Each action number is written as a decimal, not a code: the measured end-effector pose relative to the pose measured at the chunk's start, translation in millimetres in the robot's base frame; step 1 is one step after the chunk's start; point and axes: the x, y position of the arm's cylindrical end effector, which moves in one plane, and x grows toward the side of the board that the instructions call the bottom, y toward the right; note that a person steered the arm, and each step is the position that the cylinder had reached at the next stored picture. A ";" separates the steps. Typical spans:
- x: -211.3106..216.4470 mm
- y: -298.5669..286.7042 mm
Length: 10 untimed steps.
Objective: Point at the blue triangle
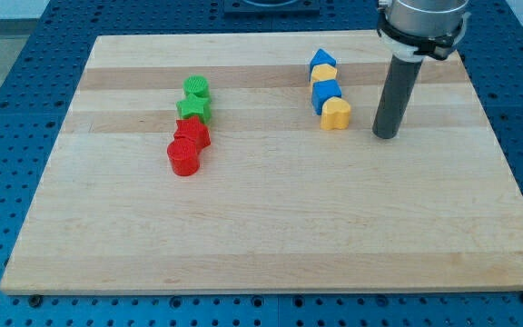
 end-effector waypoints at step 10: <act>-163.6 -75.5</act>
